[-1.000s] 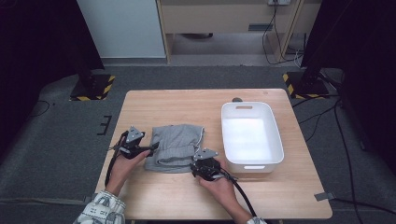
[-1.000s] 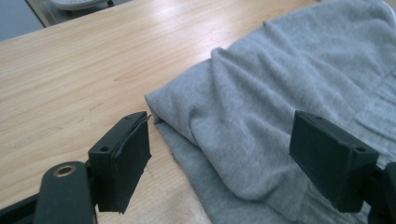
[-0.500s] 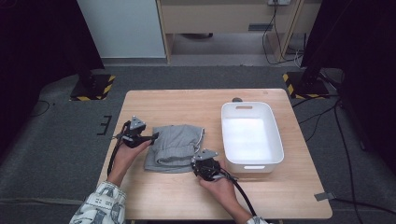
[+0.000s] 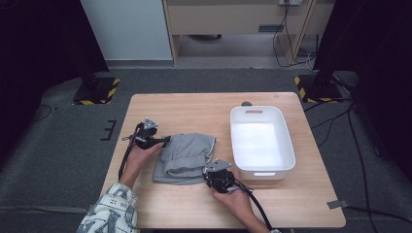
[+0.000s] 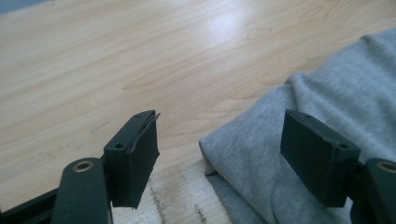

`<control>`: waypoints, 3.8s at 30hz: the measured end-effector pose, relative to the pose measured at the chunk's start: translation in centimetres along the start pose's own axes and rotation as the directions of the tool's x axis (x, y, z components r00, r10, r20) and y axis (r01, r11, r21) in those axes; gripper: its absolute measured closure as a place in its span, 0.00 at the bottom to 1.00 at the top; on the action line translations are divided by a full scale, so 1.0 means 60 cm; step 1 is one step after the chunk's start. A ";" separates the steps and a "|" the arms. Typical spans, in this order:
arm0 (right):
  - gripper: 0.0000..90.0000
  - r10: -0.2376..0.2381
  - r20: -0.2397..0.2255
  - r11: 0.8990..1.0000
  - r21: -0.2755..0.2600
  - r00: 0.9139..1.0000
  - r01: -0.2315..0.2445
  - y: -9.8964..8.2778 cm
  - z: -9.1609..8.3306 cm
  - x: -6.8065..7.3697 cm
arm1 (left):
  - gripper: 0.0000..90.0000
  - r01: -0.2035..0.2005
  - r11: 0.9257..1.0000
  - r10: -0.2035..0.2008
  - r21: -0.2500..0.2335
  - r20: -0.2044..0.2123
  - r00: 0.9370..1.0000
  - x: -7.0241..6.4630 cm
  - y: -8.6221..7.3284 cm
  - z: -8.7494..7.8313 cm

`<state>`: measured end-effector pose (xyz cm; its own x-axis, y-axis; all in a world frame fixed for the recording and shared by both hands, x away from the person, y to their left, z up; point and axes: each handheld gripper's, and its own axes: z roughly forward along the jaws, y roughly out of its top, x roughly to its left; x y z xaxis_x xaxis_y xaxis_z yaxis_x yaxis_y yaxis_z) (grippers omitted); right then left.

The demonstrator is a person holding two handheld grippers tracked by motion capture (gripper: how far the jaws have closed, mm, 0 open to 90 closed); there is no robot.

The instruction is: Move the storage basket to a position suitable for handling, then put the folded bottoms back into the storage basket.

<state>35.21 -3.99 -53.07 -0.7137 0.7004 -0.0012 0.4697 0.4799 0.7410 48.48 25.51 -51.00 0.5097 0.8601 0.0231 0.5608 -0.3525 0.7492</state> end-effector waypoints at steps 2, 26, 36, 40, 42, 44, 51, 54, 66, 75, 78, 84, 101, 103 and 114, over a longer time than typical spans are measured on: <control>0.86 0.004 -0.003 1.000 0.000 1.000 -0.004 -0.002 -0.003 -0.001 | 0.30 -0.010 1.000 0.010 0.020 0.004 1.000 -0.004 -0.003 0.006; 0.57 0.048 0.009 0.999 0.003 0.999 -0.048 -0.006 -0.003 -0.006 | 0.75 0.049 0.998 -0.053 0.039 0.123 0.991 -0.024 -0.027 0.018; 0.87 0.020 -0.003 0.999 0.025 1.000 -0.020 0.005 -0.003 0.002 | 0.88 0.033 0.999 -0.036 0.031 0.114 0.993 -0.032 -0.026 0.011; 0.88 0.015 0.001 1.000 0.017 1.000 -0.015 0.008 -0.009 0.004 | 0.89 0.035 0.999 -0.035 0.002 0.120 0.992 -0.033 -0.016 -0.009; 0.89 0.012 0.001 1.000 0.012 1.000 -0.012 0.011 -0.013 0.005 | 0.89 0.032 0.999 -0.030 -0.014 0.125 0.992 -0.036 -0.010 -0.020; 0.89 0.004 0.002 1.000 0.004 1.000 -0.004 0.016 -0.016 0.007 | 0.89 0.026 0.999 -0.022 -0.030 0.128 0.991 -0.039 -0.004 -0.030; 0.90 -0.015 -0.004 1.000 -0.010 1.000 0.015 0.033 -0.030 0.014 | 0.90 0.007 0.999 -0.001 -0.049 0.132 0.991 -0.046 0.007 -0.056; 0.90 -0.017 0.000 1.000 -0.012 1.000 0.017 0.039 -0.033 0.017 | 0.90 0.005 0.998 0.003 -0.059 0.132 0.991 -0.047 0.013 -0.064; 0.90 -0.039 0.012 0.999 -0.022 0.999 0.040 0.063 -0.048 0.015 | 0.90 -0.014 0.995 0.026 -0.097 0.126 0.992 -0.050 0.039 -0.091; 0.90 -0.038 0.024 0.999 -0.032 0.999 0.039 0.075 -0.062 0.008 | 0.90 -0.025 0.991 0.041 -0.131 0.121 0.992 -0.060 0.062 -0.104; 0.90 -0.041 0.026 0.998 -0.040 0.999 0.042 0.081 -0.069 0.007 | 0.90 -0.037 0.989 0.055 -0.144 0.119 0.991 -0.064 0.073 -0.112; 0.90 -0.039 0.032 0.998 -0.047 0.999 0.041 0.092 -0.078 0.001 | 0.90 -0.045 0.986 0.064 -0.163 0.114 0.991 -0.065 0.093 -0.124; 0.90 -0.048 0.055 0.997 -0.065 0.997 0.051 0.124 -0.104 -0.018 | 0.90 -0.044 0.979 0.066 -0.197 0.107 0.992 -0.062 0.129 -0.146; 0.90 -0.047 0.055 0.997 -0.066 0.997 0.050 0.125 -0.106 -0.019 | 0.90 -0.045 0.979 0.066 -0.198 0.105 0.992 -0.062 0.130 -0.148; 0.90 -0.025 0.042 0.996 -0.083 0.999 0.028 0.147 -0.125 -0.034 | 0.90 -0.043 0.977 0.065 -0.210 0.101 0.993 -0.061 0.154 -0.158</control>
<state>36.92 -5.11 -41.49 -0.7027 0.7099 -0.0479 0.4048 0.4543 0.7936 45.61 22.62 -37.89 0.6085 0.7936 0.0050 0.3890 -0.3037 0.8697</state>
